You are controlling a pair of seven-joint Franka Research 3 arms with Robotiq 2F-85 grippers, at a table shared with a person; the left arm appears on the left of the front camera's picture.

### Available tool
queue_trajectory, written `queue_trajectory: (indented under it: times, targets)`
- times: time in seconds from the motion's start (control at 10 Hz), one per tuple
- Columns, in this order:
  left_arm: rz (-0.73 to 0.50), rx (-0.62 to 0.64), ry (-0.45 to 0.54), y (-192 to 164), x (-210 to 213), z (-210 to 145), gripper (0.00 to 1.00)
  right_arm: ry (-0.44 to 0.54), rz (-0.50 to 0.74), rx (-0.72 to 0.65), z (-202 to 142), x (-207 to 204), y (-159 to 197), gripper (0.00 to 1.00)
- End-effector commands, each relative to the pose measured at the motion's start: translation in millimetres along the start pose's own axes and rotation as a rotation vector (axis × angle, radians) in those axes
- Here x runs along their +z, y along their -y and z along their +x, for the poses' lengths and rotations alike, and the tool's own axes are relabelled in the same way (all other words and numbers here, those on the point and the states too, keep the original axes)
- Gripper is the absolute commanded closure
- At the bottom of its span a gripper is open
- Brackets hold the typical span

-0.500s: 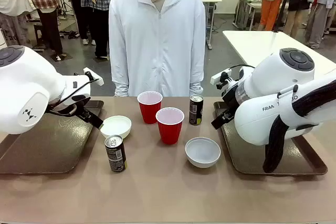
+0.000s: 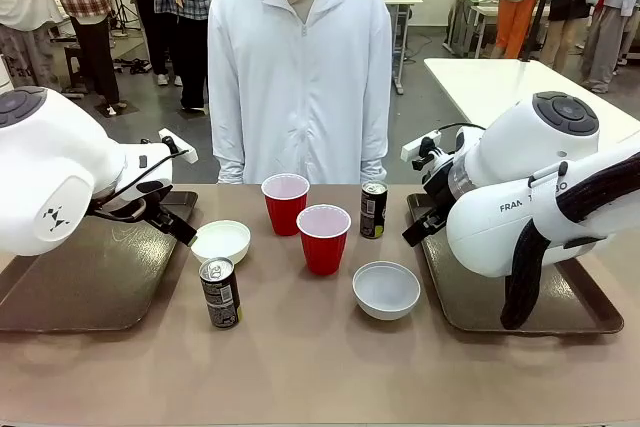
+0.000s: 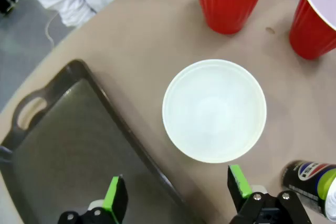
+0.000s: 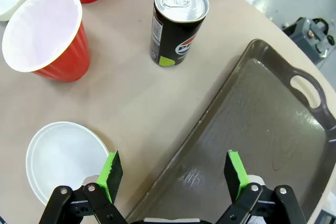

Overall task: Prepare tableware on both trays.
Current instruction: Pick up a Picnic Bowl from the table and place it on a Handle tray.

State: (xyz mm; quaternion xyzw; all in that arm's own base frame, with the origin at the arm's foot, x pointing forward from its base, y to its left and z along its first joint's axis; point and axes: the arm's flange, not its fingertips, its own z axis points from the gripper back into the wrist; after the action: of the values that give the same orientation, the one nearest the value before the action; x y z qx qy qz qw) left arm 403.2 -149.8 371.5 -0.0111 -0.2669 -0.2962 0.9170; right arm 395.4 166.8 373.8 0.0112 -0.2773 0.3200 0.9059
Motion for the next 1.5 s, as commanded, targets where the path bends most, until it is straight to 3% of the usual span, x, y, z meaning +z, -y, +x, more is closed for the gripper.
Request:
queue_trajectory:
  times: [0.0,0.7,0.8,0.9,1.2,1.4]
  targets:
    - [0.000,0.000,0.000,0,0,0,0.00,0.000,0.000,0.000,0,0,0,0.00]
    - [0.000,0.000,0.000,0,0,0,0.00,0.000,0.000,0.000,0,0,0,0.00]
    - [0.000,0.000,0.000,0,0,0,0.00,0.036,0.050,-0.089,2,11,1,0.00]
    - [-0.014,-0.040,-0.027,15,35,-4,0.00,0.021,0.081,-0.083,1,38,-12,0.00]
    - [-0.123,-0.027,-0.107,25,134,-41,0.00,-0.194,0.161,-0.153,-39,120,-61,0.00]
    - [-0.189,-0.048,-0.202,38,162,-58,0.00,-0.389,0.217,-0.200,-75,124,-84,0.00]
